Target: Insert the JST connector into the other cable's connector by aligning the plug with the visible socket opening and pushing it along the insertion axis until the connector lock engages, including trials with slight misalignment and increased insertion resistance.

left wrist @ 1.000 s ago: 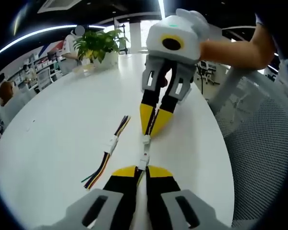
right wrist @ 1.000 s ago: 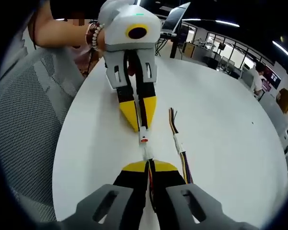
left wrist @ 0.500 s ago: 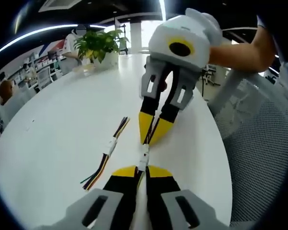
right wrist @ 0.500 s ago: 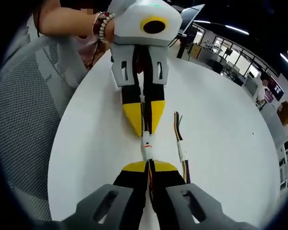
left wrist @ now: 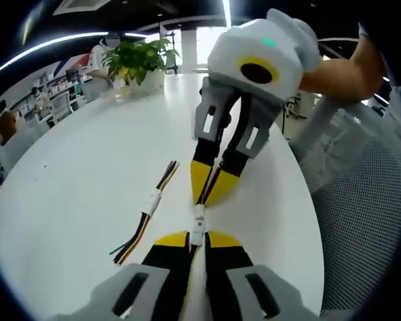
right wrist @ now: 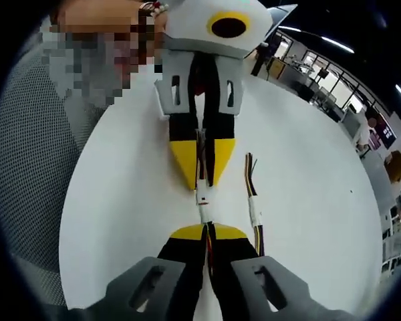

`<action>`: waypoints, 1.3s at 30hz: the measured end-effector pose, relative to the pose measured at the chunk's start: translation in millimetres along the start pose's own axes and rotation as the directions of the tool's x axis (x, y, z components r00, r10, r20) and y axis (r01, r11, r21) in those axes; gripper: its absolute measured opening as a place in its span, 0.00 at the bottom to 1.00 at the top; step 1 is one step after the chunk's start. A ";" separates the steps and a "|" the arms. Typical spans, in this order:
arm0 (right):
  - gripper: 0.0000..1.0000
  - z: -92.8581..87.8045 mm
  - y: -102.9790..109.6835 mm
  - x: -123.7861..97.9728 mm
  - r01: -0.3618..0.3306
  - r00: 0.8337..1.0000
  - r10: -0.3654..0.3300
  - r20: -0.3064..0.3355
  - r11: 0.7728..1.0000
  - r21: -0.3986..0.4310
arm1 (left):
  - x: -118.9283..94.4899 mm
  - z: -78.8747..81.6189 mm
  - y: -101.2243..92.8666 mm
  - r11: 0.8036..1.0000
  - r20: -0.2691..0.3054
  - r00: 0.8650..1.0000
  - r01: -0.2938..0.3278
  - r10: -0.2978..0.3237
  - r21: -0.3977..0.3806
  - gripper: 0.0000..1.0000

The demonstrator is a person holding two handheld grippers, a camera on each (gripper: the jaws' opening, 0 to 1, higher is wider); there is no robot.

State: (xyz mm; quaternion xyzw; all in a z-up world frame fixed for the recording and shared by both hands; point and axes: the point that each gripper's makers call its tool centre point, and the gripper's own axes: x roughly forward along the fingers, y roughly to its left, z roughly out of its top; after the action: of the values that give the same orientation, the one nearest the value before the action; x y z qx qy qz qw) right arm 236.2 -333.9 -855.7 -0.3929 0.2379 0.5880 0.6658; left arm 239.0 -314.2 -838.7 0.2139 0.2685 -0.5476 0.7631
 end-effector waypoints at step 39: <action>0.03 6.7 11.5 -0.3 -0.073 0.996 0.066 0.057 0.990 0.123 | -8.4 -20.5 -7.3 0.998 -0.035 0.998 0.054 -0.055 -0.033 0.00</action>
State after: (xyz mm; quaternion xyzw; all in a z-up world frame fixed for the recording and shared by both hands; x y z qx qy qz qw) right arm 224.0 -328.7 -854.4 -0.3261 0.2701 0.6048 0.6744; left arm 226.3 -297.7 -849.1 0.2041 0.2968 -0.5597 0.7463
